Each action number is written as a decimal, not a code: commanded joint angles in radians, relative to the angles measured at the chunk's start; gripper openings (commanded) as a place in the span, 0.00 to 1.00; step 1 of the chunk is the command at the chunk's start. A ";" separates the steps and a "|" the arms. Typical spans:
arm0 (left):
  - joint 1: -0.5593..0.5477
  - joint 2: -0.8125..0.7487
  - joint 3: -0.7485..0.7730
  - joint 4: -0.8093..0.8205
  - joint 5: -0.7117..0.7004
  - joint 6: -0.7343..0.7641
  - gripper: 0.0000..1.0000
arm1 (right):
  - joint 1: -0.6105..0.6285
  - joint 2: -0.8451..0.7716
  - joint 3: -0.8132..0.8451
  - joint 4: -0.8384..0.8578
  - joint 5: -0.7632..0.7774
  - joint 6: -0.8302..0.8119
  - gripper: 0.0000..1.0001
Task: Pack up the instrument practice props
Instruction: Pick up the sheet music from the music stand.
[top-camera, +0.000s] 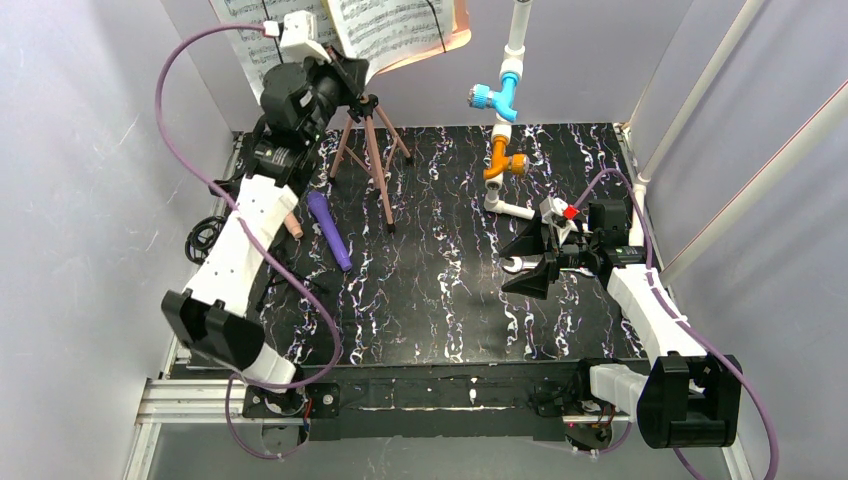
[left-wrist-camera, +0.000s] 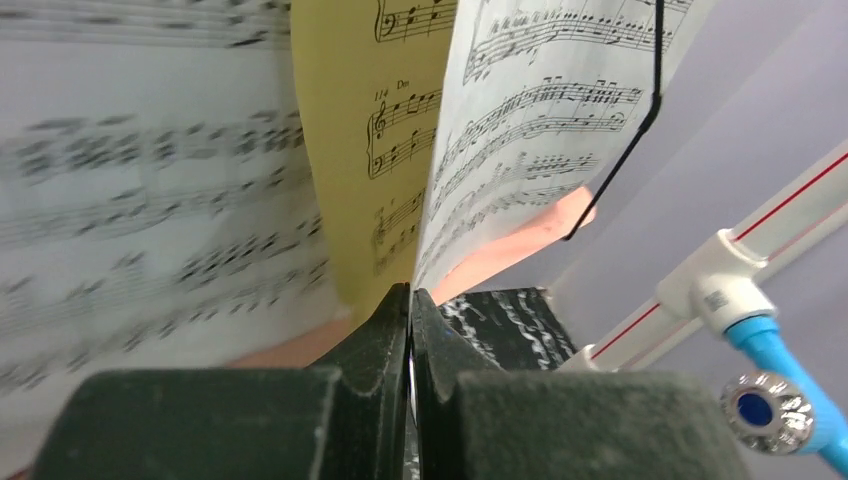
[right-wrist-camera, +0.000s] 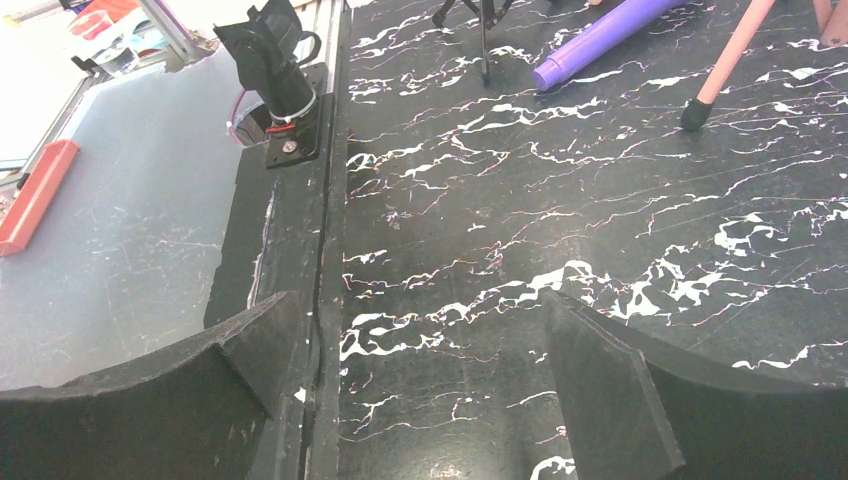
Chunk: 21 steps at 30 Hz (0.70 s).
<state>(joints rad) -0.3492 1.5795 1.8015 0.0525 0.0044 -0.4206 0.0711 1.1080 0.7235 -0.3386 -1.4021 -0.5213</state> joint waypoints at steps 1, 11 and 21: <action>0.003 -0.217 -0.139 0.137 -0.148 0.177 0.00 | -0.010 -0.019 0.008 0.010 -0.028 0.004 1.00; 0.003 -0.495 -0.395 0.162 -0.245 0.371 0.00 | -0.017 -0.010 -0.005 0.046 -0.033 0.035 1.00; 0.004 -0.818 -0.653 -0.151 -0.054 0.198 0.00 | -0.019 -0.004 -0.004 0.050 -0.036 0.040 1.00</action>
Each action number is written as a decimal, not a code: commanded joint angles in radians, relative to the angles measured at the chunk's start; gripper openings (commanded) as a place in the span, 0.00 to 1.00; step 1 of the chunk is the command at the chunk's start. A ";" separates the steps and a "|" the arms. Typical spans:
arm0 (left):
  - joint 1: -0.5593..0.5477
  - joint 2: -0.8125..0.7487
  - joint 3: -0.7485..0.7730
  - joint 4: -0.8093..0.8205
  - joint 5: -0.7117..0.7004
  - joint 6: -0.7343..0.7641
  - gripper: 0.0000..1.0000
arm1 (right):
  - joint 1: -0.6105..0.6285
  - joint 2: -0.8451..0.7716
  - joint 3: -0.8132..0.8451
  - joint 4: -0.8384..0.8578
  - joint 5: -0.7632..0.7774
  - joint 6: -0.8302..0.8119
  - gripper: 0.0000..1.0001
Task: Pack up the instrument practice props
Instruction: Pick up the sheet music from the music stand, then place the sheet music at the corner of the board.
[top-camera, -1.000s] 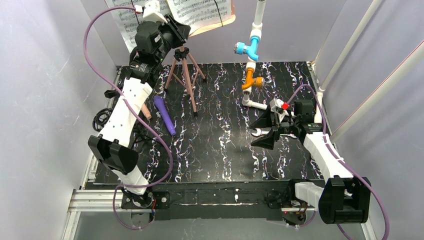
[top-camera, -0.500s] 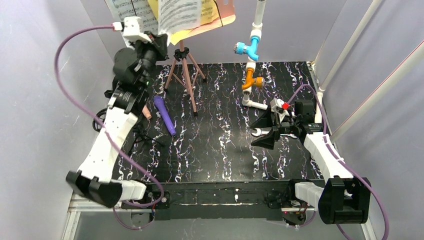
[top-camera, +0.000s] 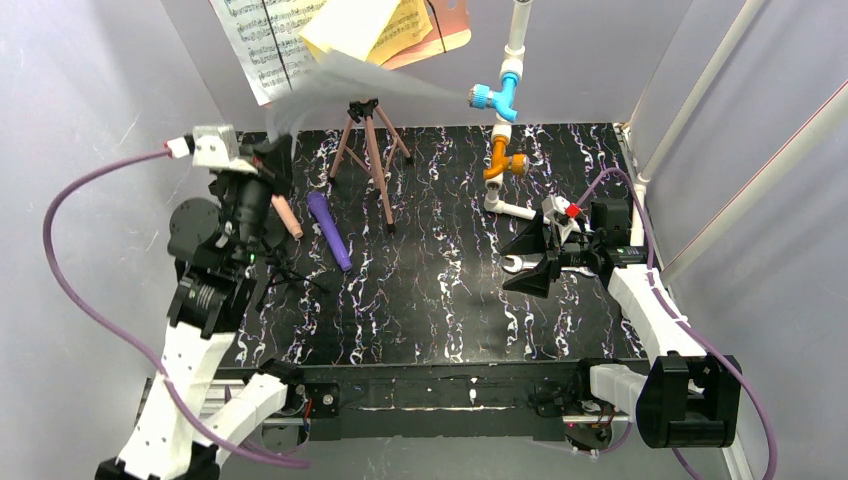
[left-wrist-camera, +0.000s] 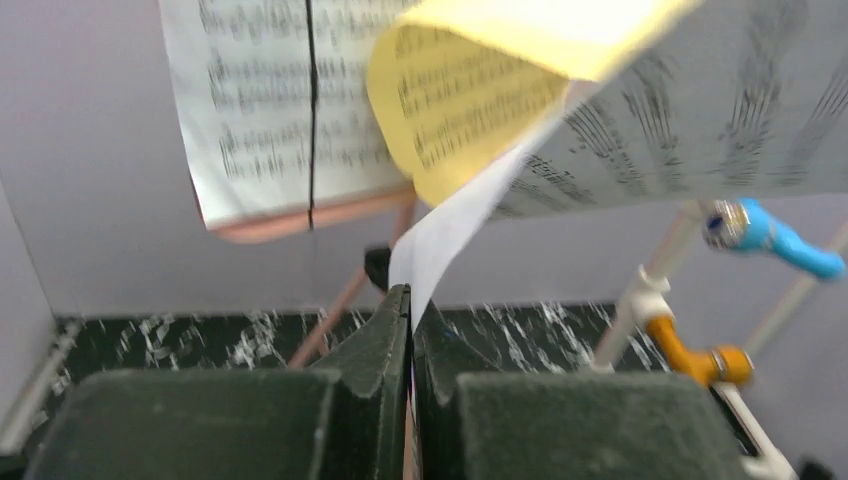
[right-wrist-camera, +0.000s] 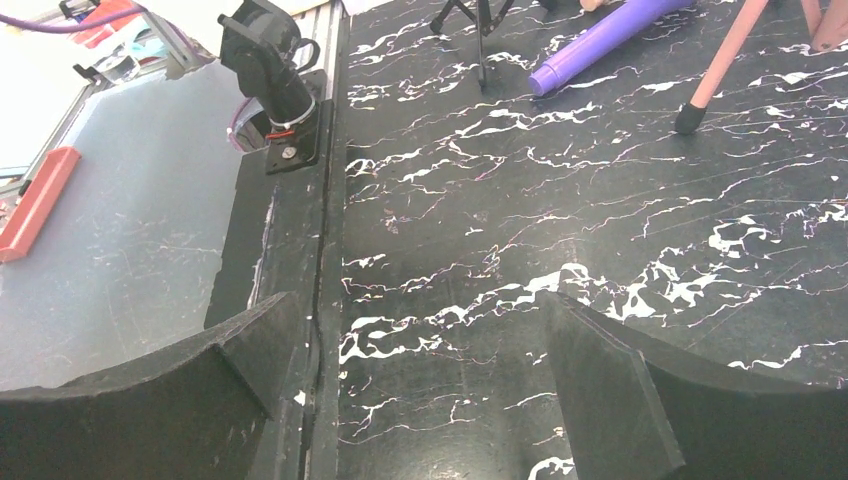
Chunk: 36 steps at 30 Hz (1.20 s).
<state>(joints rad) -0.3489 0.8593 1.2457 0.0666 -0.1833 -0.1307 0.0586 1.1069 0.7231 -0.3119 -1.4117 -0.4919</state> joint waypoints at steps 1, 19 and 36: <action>0.002 -0.116 -0.126 -0.203 0.196 -0.116 0.00 | -0.006 -0.002 -0.005 0.023 -0.026 0.010 1.00; -0.245 0.264 -0.438 -0.010 0.674 -0.727 0.00 | -0.021 -0.004 -0.007 0.025 0.008 0.009 1.00; -0.324 0.344 -0.288 -0.030 0.689 -0.663 0.00 | -0.024 -0.007 0.003 -0.008 0.023 -0.019 1.00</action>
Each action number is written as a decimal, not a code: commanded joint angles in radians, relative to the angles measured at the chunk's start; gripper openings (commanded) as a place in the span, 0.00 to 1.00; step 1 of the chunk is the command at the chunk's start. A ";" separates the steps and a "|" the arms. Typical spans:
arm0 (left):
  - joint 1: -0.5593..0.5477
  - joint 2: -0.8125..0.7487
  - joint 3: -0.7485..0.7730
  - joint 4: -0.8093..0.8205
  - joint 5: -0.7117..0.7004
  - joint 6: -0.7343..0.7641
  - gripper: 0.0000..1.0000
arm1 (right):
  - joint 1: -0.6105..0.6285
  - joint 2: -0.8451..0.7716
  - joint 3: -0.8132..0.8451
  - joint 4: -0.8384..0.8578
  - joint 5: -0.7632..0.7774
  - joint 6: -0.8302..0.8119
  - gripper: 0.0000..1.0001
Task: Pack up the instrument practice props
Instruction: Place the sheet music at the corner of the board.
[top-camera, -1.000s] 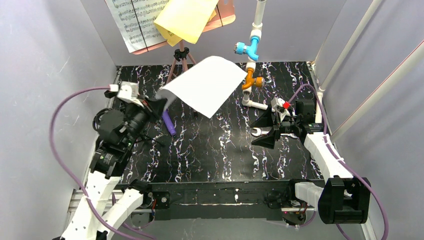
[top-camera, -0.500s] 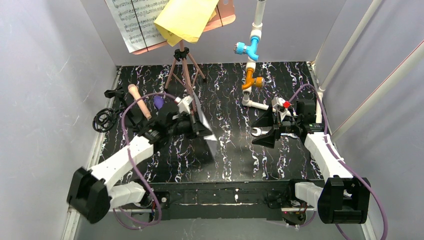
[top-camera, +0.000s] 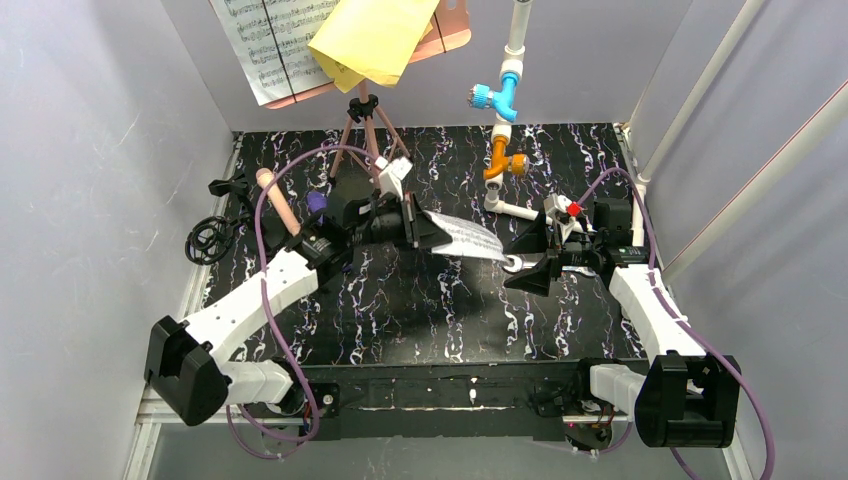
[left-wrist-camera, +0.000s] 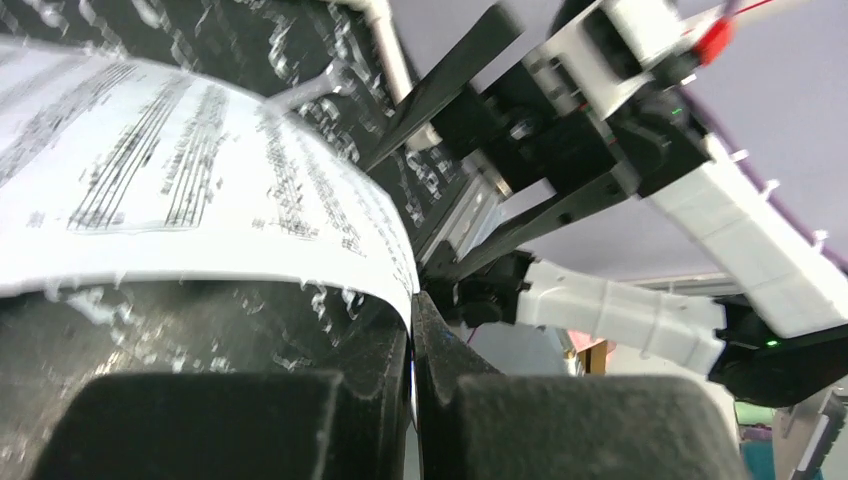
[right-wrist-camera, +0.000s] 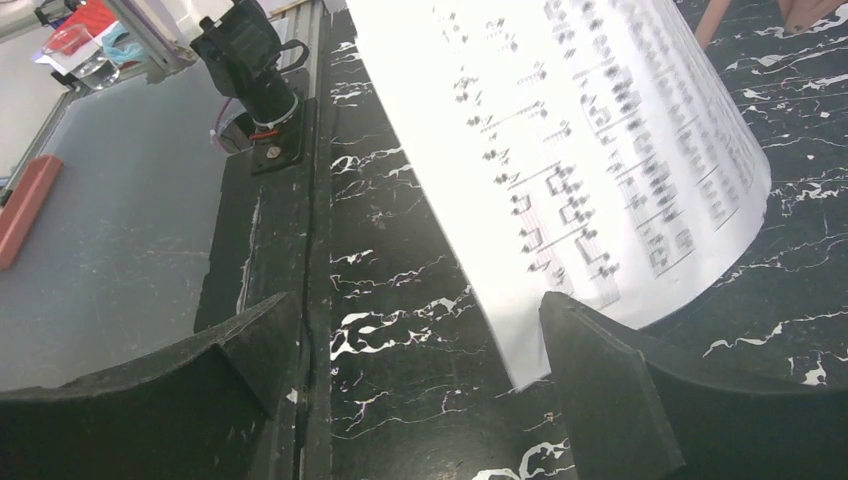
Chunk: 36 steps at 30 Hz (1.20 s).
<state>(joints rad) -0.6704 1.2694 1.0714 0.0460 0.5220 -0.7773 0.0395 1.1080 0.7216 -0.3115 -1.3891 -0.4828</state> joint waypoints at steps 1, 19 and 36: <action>-0.002 -0.086 -0.163 0.008 -0.017 -0.040 0.00 | -0.005 -0.008 0.005 -0.014 0.004 -0.035 1.00; -0.012 -0.054 -0.627 0.106 -0.037 -0.276 0.00 | 0.021 0.043 -0.078 0.242 0.155 0.243 1.00; -0.230 0.251 -0.141 -0.564 -0.322 0.223 0.00 | 0.146 0.134 -0.040 0.097 0.326 0.069 1.00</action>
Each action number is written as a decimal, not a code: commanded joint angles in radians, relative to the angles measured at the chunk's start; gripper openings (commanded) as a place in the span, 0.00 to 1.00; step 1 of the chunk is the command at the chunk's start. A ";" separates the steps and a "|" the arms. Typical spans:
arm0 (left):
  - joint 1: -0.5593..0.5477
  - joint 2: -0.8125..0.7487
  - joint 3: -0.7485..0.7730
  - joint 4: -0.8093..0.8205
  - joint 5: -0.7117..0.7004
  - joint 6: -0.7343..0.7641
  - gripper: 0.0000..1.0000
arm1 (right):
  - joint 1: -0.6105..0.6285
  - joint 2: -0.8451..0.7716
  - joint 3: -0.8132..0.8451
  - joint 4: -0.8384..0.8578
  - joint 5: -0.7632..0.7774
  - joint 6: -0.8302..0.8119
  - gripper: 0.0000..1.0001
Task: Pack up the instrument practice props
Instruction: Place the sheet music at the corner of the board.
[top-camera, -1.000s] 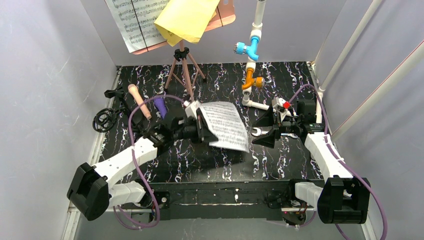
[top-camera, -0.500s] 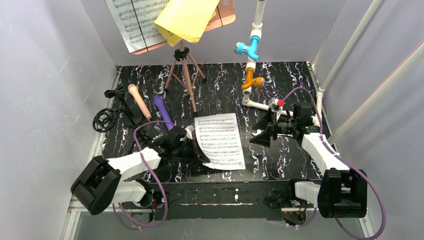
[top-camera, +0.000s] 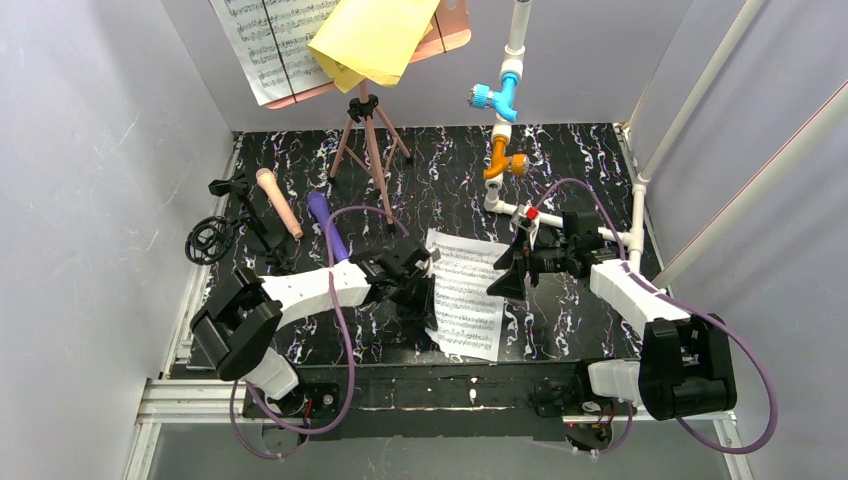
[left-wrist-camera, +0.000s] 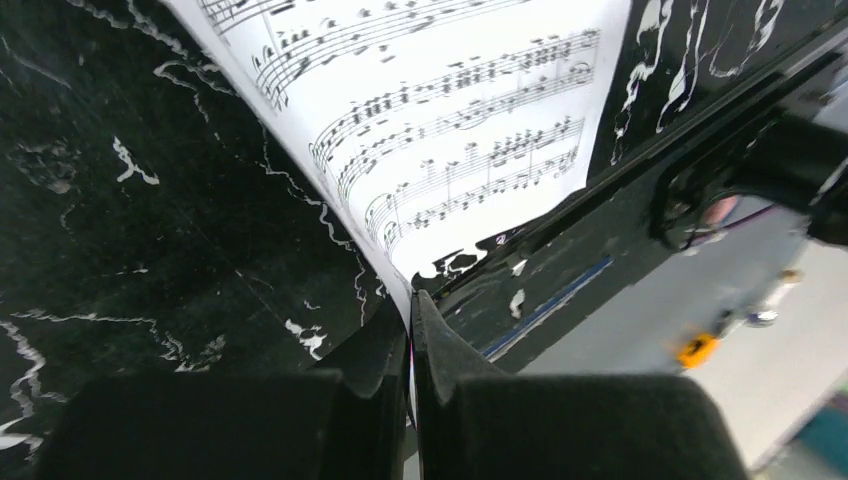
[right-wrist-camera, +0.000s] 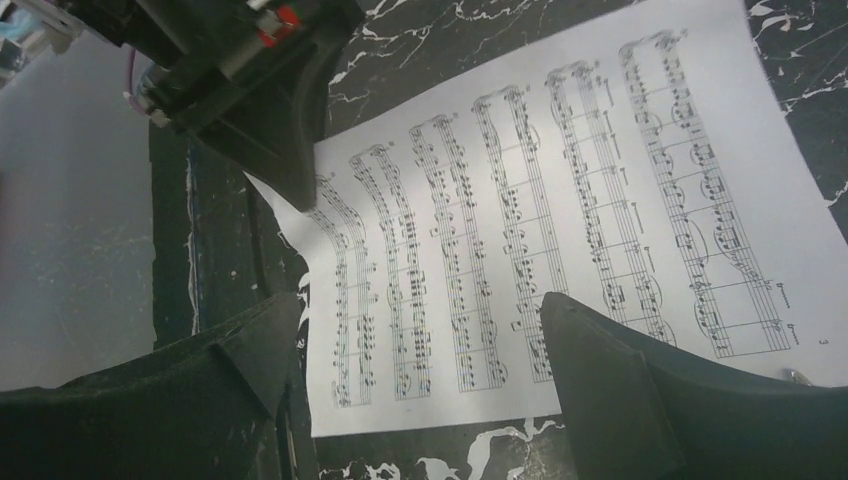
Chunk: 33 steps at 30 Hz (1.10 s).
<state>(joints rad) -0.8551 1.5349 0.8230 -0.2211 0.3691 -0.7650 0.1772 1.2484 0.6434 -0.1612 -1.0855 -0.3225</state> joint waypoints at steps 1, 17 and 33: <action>-0.053 -0.031 0.120 -0.309 -0.190 0.236 0.00 | 0.008 -0.012 0.037 -0.056 0.029 -0.097 1.00; -0.189 -0.322 0.174 -0.466 -0.330 0.742 0.00 | 0.009 0.066 0.330 -0.627 -0.036 -0.943 1.00; -0.195 -0.378 0.145 -0.435 -0.321 0.751 0.00 | 0.052 0.170 0.369 -0.510 0.063 -0.723 1.00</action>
<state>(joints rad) -1.0439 1.1992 0.9768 -0.6651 0.0505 -0.0292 0.1909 1.3968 1.0195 -0.6548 -1.0016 -1.0760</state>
